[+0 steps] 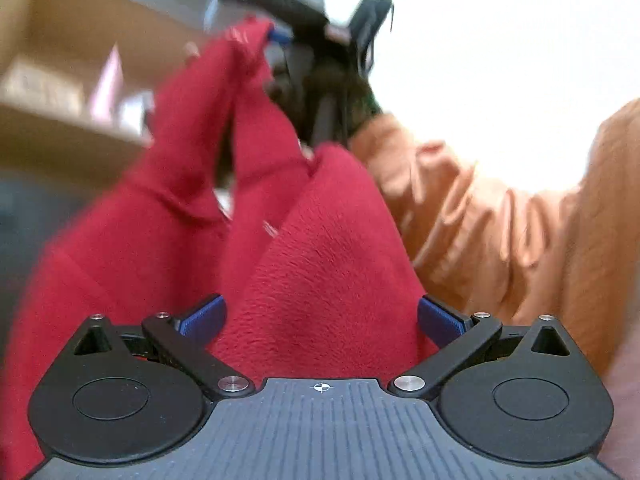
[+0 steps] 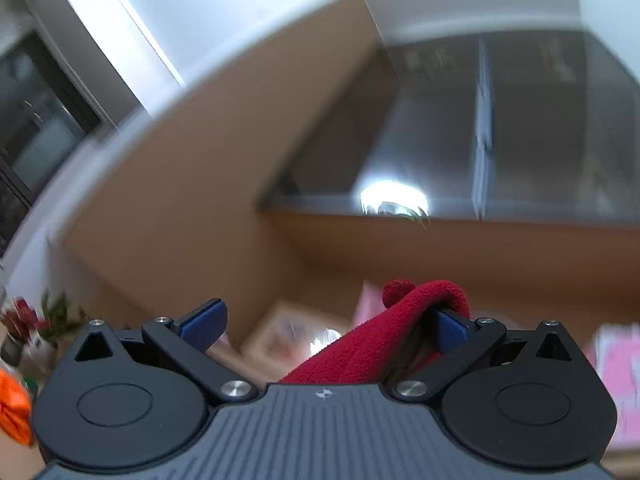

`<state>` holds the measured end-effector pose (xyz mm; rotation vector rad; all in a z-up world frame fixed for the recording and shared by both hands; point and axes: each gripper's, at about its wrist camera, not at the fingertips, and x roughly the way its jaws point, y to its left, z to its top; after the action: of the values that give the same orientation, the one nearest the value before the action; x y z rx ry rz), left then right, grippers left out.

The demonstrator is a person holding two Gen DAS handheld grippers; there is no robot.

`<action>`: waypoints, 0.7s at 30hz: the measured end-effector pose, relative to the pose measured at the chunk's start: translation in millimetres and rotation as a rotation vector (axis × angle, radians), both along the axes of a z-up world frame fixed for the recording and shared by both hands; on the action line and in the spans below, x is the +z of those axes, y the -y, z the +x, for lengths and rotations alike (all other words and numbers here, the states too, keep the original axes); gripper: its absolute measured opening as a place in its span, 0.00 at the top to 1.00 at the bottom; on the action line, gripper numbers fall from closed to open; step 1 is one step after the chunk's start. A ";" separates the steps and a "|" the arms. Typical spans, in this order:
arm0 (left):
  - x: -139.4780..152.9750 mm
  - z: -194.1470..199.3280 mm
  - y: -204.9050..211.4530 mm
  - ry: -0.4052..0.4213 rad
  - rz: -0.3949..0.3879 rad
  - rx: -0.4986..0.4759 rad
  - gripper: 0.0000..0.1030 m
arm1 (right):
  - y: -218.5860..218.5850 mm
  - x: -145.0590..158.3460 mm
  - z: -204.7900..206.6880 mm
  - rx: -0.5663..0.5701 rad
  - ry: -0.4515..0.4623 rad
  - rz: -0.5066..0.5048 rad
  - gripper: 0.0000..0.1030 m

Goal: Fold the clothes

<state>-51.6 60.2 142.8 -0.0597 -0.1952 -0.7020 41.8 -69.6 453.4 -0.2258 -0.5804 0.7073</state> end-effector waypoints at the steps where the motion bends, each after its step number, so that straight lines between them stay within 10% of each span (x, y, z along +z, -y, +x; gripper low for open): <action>1: -10.5 21.4 8.2 -0.048 0.002 -0.015 0.00 | 0.9 -9.4 13.8 -0.020 -0.058 -0.021 0.00; 5: -67.5 123.4 39.3 -0.331 0.057 0.002 0.00 | -2.7 -54.5 75.9 -0.151 -0.376 -0.115 0.00; 9: -128.6 210.2 55.6 -0.590 0.134 0.227 0.00 | 6.5 -139.6 139.2 -0.261 -0.781 -0.208 0.00; 11: -141.8 229.5 42.9 -0.673 0.089 0.235 0.00 | 17.2 -184.3 140.2 -0.324 -0.834 -0.225 0.00; 16: -141.1 225.5 2.1 -0.601 0.083 0.161 0.00 | 47.6 -300.2 103.0 -0.409 -0.935 -0.042 0.00; 21: -144.5 227.6 -37.0 -0.762 0.015 0.228 0.00 | 44.0 -396.9 121.8 -0.269 -1.285 0.164 0.00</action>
<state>175.9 97.2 -1.6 -0.2796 0.5276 -0.4144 163.6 -113.6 56.5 0.3092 0.6136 0.4131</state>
